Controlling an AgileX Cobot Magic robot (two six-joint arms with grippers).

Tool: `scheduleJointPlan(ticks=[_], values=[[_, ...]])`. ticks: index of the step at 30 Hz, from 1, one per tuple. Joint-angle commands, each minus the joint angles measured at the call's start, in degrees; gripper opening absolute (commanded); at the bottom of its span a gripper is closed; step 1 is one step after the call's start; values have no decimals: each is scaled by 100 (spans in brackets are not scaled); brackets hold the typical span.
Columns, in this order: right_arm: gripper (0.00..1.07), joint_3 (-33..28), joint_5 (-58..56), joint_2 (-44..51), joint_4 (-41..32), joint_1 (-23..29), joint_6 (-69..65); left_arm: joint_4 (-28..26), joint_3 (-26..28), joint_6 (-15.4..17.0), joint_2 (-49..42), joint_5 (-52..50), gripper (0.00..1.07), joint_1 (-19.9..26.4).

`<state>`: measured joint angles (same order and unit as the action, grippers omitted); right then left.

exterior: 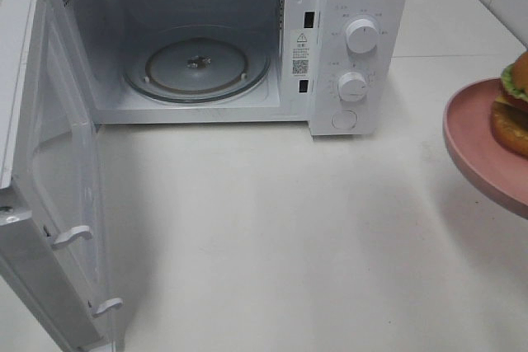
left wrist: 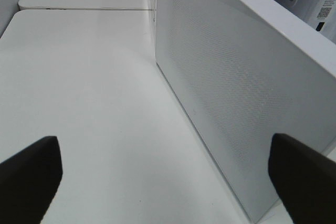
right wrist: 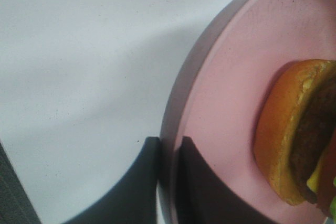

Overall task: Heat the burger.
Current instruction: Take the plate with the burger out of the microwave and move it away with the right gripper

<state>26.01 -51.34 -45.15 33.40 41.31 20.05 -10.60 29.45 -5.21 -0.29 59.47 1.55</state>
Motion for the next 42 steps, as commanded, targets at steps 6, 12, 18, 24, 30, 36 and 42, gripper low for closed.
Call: scheduleJointPlan(ticks=[6,12,18,24,30,36,42], values=[[0,29,-384,-29,831,11,-1484,-23,6,17,-46,-57,100,29],[0,29,-688,-476,1186,11,-3037,-23,6,17,-46,-57,100,29],[0,29,-699,-848,1312,11,-3810,-23,6,17,-46,-57,100,29],[0,29,-705,-1547,1513,11,-5019,-23,6,17,-46,-57,100,29],[0,29,-619,-2166,1536,11,-5896,-23,6,17,-46,-57,100,29],[0,29,-223,-2893,1679,-6,-6801,-23,6,17,-46,-57,100,29],[0,29,34,-3432,1833,-6,-7334,-23,6,17,-46,-57,100,29]])
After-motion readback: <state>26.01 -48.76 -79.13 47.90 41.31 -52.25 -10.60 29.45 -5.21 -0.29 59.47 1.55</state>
